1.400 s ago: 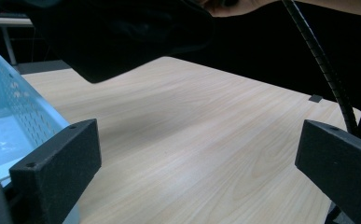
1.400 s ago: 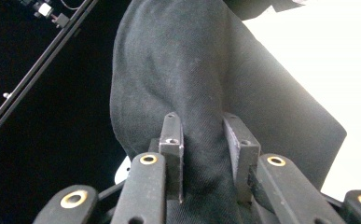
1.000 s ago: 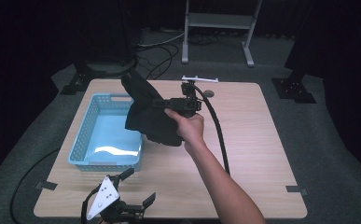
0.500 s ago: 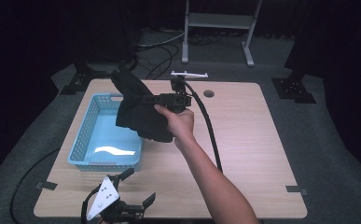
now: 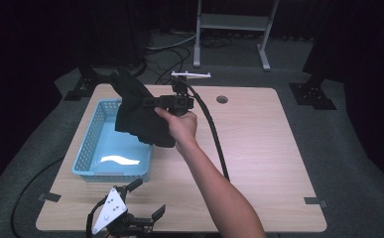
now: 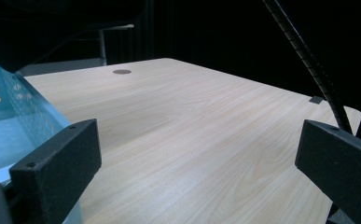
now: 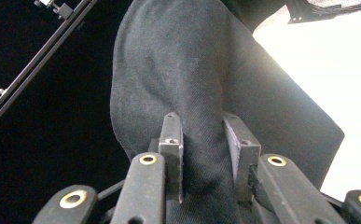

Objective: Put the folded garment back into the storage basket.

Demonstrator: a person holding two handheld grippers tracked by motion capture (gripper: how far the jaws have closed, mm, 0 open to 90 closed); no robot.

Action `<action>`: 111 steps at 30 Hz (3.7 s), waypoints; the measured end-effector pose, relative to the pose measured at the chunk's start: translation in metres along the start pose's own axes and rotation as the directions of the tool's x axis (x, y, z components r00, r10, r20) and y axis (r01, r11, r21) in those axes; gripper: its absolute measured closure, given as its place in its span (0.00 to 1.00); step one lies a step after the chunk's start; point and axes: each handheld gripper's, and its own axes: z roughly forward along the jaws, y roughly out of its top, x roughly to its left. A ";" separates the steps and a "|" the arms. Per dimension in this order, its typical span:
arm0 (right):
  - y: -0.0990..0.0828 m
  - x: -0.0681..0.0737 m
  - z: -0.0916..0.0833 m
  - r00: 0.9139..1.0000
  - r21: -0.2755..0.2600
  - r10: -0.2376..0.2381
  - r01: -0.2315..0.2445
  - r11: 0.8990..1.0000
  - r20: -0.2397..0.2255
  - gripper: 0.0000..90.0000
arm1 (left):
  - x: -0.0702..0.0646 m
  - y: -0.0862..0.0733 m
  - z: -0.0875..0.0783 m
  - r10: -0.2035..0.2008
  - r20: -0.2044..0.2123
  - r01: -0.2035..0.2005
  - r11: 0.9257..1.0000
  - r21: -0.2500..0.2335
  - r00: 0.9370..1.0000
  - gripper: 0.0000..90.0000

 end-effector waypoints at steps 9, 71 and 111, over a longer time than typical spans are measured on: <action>0.005 0.009 0.013 1.000 0.009 -0.007 0.007 1.000 -0.007 0.81 | 0.001 0.000 0.000 0.000 -0.003 0.000 1.000 0.000 1.000 0.00; -0.021 0.000 0.093 0.999 0.078 0.040 -0.039 0.996 -0.020 0.80 | 0.002 -0.002 0.000 -0.005 -0.004 0.005 1.000 0.005 1.000 0.00; -0.038 -0.018 0.114 0.997 0.088 0.073 -0.073 0.993 0.011 0.80 | 0.004 -0.003 0.000 -0.004 -0.004 0.004 1.000 0.015 1.000 0.00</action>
